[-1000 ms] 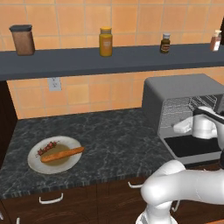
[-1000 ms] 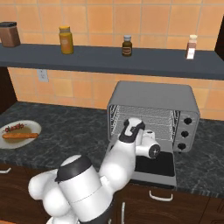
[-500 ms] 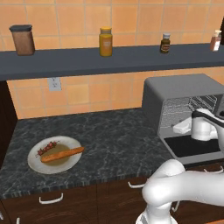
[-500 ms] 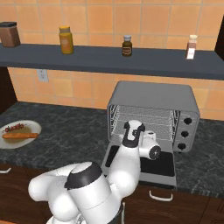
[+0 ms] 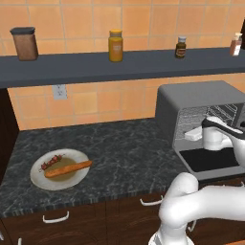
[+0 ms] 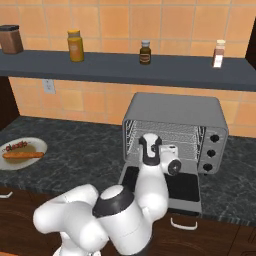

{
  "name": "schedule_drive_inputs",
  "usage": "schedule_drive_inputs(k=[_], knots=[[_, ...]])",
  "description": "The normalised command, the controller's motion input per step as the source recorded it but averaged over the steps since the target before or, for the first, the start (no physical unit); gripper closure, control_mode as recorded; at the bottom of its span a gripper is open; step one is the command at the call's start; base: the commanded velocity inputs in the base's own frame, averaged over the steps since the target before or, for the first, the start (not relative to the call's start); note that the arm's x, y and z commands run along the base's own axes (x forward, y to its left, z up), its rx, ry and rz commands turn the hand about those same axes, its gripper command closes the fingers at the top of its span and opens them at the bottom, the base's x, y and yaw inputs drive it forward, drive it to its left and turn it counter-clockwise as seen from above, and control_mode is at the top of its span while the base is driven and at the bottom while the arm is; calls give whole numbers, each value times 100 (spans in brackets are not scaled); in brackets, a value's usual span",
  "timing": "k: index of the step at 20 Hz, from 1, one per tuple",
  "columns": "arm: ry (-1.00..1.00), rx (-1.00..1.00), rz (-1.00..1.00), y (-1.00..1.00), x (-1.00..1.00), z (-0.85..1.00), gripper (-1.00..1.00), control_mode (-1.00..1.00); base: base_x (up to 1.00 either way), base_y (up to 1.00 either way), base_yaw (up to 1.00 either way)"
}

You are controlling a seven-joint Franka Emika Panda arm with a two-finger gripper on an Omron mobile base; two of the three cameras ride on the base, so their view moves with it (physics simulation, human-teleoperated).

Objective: Pick up the kebab skewer and baguette bread, and place them inside the toaster oven. Close the toaster oven door and start by setting the timer.

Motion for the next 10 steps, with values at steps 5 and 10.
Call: schedule_drive_inputs(k=[5,10], knots=[[6,0,-3,-6,7,-40,-100,-100,0,0,0],[14,-3,-2,-2,-6,-56,-100,-100,0,0,0]])
